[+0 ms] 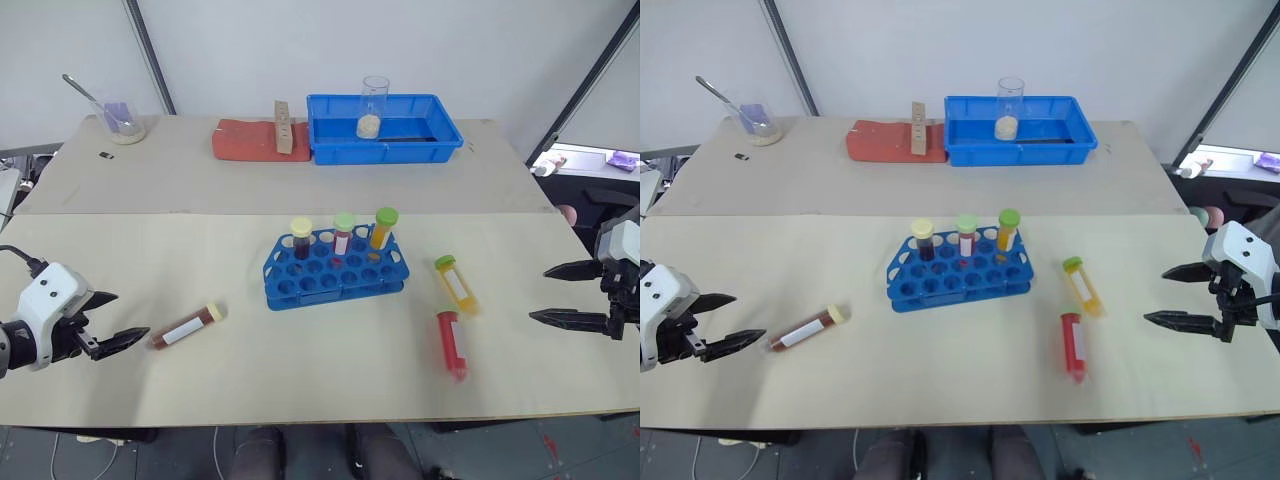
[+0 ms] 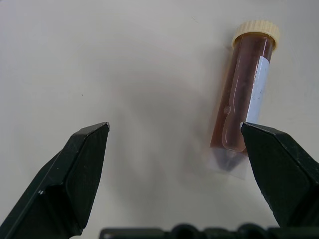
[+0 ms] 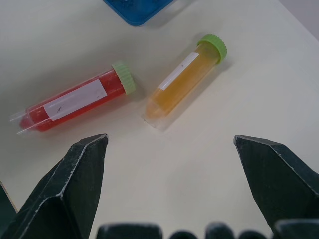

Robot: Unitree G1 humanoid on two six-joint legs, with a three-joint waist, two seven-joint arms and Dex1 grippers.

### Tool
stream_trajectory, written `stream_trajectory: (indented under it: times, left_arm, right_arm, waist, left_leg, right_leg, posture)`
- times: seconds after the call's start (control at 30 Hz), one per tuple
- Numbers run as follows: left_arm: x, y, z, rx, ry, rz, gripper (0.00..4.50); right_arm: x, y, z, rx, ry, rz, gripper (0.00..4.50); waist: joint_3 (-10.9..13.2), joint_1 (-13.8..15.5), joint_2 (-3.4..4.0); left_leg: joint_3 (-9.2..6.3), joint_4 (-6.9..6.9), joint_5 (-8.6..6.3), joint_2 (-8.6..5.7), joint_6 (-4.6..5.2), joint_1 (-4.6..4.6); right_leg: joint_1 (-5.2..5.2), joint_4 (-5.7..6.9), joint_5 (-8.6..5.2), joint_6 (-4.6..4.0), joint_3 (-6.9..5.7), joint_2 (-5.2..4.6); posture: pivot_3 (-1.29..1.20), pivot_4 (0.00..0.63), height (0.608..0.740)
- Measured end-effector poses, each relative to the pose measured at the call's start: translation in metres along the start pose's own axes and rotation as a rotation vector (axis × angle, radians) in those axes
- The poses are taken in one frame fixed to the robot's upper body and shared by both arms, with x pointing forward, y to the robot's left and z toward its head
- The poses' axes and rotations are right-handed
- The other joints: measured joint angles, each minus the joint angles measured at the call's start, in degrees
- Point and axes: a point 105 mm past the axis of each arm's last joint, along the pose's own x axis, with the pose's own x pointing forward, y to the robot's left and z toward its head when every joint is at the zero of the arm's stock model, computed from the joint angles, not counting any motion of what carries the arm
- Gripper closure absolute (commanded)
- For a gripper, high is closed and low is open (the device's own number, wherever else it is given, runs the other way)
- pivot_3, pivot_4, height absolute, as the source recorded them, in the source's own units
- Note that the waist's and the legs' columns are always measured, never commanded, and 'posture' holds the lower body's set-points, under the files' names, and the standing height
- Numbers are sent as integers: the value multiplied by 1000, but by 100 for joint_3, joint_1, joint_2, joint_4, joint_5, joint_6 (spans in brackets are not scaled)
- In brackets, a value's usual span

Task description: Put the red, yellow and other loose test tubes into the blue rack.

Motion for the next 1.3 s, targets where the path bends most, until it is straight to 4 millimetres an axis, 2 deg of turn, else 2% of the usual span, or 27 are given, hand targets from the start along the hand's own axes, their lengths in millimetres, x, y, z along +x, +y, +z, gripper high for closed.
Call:
stream_trajectory:
  times: [0.43,0.67,0.9,1.07,1.1,1.17,1.3]
  left_arm:
    - [-1,1,-3,-1,13,-5,0]
    - [-1,-1,1,28,-8,-29,0]
    - [-1,-5,2,-20,-22,-76,0]
    - [0,-4,11,-1,-49,-77,0]
    - [1,-4,14,8,-57,-82,0]
    - [8,-15,35,63,-116,-123,0]
    - [23,-57,78,171,-231,-297,0]
  right_arm:
    - [3,1,-1,8,-13,4,27]
    - [5,1,-2,13,-20,1,27]
    - [5,2,-2,11,-20,0,27]
    - [6,2,-3,12,-22,-1,27]
    - [6,2,-2,12,-24,-3,27]
    - [7,2,-1,26,-39,-6,27]
    - [11,4,20,8,-86,2,27]
  waist:
    - [0,0,0]
    - [0,-4,0]
    - [0,-3,0]
    - [0,2,0]
    - [0,3,0]
    - [0,6,-1]
    - [-1,14,1]
  left_leg:
    - [0,3,1,-2,0,15]
    - [0,3,1,-3,-1,24]
    - [0,4,2,-3,-1,24]
    - [0,3,2,-3,-1,24]
    - [0,4,2,-4,-1,24]
    - [0,6,3,-4,-3,24]
    - [0,9,3,-8,-3,25]
  right_leg:
    - [0,35,-11,-13,1,1]
    - [2,45,-12,-14,4,2]
    - [2,46,-13,-14,5,3]
    - [4,46,-13,-14,5,3]
    - [4,46,-12,-14,5,3]
    - [8,46,-12,-13,6,2]
    - [12,50,-8,-7,12,2]
  posture:
    - [0,150,740]
    - [0,150,740]
    - [0,150,740]
    - [0,150,740]
    - [0,150,740]
    - [0,150,740]
    - [0,150,740]
